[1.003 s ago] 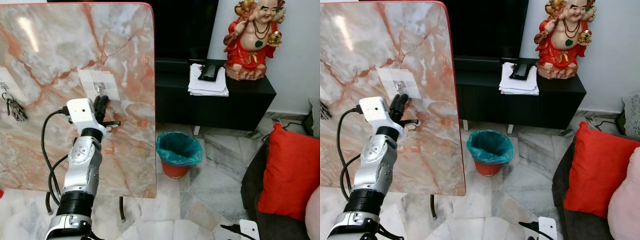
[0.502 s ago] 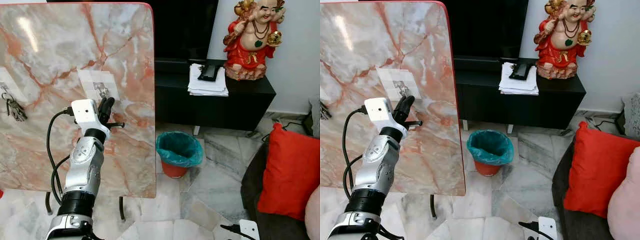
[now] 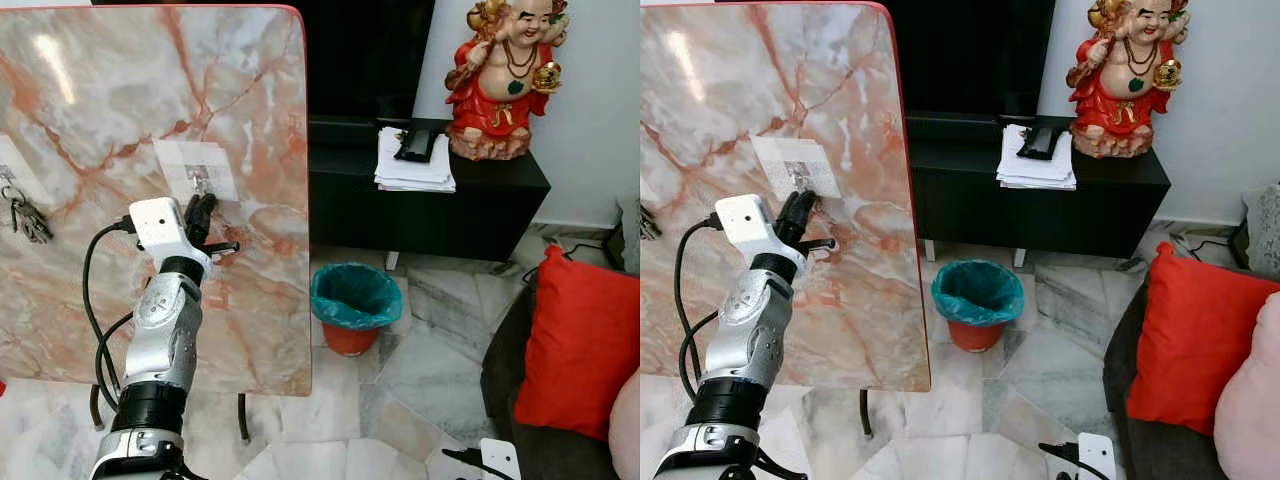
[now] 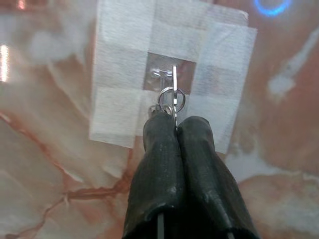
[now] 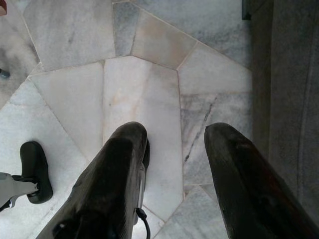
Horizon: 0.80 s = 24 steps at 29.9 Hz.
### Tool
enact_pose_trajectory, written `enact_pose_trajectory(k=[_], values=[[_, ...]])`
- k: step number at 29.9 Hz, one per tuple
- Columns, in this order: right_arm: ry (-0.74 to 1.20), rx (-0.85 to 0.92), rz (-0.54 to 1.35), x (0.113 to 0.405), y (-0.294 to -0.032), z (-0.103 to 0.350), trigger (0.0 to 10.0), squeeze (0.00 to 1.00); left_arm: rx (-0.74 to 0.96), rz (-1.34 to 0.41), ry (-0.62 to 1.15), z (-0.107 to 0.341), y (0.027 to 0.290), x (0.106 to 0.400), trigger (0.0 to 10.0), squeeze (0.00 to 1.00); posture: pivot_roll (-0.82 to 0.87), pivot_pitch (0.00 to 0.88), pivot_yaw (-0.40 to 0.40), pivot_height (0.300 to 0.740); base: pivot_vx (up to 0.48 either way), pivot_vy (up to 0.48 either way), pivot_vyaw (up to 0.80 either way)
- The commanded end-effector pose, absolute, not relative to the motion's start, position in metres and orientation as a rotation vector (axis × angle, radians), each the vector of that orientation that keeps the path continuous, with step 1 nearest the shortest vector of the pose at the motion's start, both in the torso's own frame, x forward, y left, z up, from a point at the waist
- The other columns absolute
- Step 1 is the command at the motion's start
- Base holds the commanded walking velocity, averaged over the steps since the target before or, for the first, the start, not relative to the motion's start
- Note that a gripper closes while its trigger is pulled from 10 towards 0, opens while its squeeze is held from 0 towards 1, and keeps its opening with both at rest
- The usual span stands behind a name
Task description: Hang keys on a hook
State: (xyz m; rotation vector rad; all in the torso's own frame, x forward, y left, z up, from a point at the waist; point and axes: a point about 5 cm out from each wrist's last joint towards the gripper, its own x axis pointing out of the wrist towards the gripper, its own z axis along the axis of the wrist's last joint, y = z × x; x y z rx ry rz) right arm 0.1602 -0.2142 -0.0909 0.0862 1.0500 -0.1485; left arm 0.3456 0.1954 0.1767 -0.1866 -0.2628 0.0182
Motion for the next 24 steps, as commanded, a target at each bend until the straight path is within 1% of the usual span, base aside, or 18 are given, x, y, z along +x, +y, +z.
enact_pose_trajectory(k=[1, 14, 18, 19, 20, 21, 22, 24], values=[[1.057, 0.094, -0.149, 0.158, -0.213, -0.092, 10.0, 0.0, -0.183, 0.015, -0.314, 0.19, 0.195, 0.346, 10.0, 0.0, 0.03, 0.0, -0.033, 0.736, 0.0, 0.0, 0.0], [1.058, 0.089, -0.153, 0.157, -0.218, -0.092, 10.0, 0.0, -0.111, -0.08, -0.227, 0.175, 0.181, 0.347, 10.0, 0.0, 0.03, 0.0, -0.034, 0.736, 0.0, 0.0, 0.0], [1.058, 0.089, -0.155, 0.156, -0.219, -0.091, 10.0, 0.0, -0.097, -0.086, -0.218, 0.174, 0.18, 0.347, 10.0, 0.0, 0.03, 0.0, -0.033, 0.736, 0.0, 0.0, 0.0], [1.057, 0.089, -0.155, 0.157, -0.219, -0.091, 10.0, 0.0, -0.091, -0.089, -0.218, 0.174, 0.18, 0.347, 10.0, 0.16, 0.03, 0.0, -0.033, 0.736, 0.0, 0.0, 0.0], [1.057, 0.089, -0.155, 0.157, -0.219, -0.091, 10.0, 0.0, -0.091, -0.089, -0.218, 0.174, 0.18, 0.347, 10.0, 0.16, 0.03, 0.0, -0.033, 0.736, 0.0, 0.0, 0.0], [1.057, 0.089, -0.154, 0.157, -0.218, -0.091, 10.0, 0.0, -0.089, -0.091, -0.217, 0.174, 0.18, 0.347, 10.0, 0.95, 0.03, 0.0, -0.033, 0.736, 0.0, 0.0, 0.0], [1.056, 0.09, -0.153, 0.158, -0.217, -0.091, 10.0, 0.0, -0.089, -0.092, -0.217, 0.174, 0.18, 0.347, 10.0, 1.0, 0.03, 0.0, -0.033, 0.736, 0.0, 0.0, 0.0], [1.056, 0.09, -0.152, 0.158, -0.216, -0.091, 10.0, 0.0, -0.089, -0.092, -0.217, 0.174, 0.18, 0.347, 10.0, 1.0, 0.03, 0.0, -0.033, 0.736, 0.0, 0.0, 0.0]])
